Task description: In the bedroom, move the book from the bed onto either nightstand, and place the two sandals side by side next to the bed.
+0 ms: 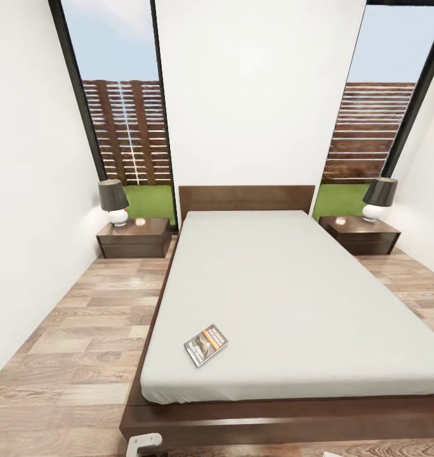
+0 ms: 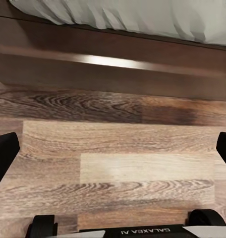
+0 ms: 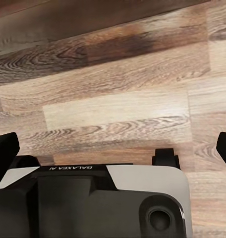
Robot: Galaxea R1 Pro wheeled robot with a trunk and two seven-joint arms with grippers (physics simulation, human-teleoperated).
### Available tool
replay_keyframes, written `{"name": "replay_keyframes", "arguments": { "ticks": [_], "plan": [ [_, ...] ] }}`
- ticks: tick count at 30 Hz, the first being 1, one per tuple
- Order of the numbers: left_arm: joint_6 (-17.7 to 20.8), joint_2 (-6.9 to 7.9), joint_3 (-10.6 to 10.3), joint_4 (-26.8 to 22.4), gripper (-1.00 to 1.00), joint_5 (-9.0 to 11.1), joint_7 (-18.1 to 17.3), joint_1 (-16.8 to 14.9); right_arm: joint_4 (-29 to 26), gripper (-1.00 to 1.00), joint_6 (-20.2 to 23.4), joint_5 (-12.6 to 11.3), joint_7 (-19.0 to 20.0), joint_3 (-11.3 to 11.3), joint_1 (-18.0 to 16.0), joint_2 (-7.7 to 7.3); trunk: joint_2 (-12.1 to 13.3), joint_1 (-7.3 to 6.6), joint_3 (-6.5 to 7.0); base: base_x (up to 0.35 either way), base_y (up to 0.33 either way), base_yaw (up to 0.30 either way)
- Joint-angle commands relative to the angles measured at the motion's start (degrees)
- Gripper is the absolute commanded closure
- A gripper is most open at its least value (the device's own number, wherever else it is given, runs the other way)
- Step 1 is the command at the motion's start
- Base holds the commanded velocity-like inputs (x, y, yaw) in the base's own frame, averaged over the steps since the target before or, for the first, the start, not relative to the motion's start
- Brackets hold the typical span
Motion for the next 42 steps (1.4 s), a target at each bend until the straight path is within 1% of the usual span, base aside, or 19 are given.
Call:
{"name": "replay_keyframes", "arguments": {
  "ticks": [1,19,25,42],
  "plan": [
    [-0.2,0.0,0.5,0.0,-1.0,-0.6,-0.1,0.0,-0.1,-1.0,0.5,-0.5,0.2,-0.3,0.0,0.0,0.4,-0.22,0.12,0.0,0.0,0.0],
    [-0.2,0.0,0.5,0.0,-1.0,-0.6,-0.1,0.0,-0.1,-1.0,0.5,-0.3,0.2,-0.3,0.0,0.0,7.6,-4.17,3.36,0.0,0.0,0.0],
    [-0.2,0.0,0.5,0.0,-1.0,-0.6,-0.1,0.0,-0.1,-1.0,0.5,-0.3,0.3,-0.3,0.0,0.0,10.0,-5.49,4.85,0.0,0.0,0.0],
    [-0.2,0.0,0.5,0.0,-1.0,-0.6,-0.1,0.0,-0.1,-1.0,0.5,-0.3,0.3,-0.3,0.0,0.0,10.0,-5.49,6.39,0.0,0.0,0.0]
  ]
}}
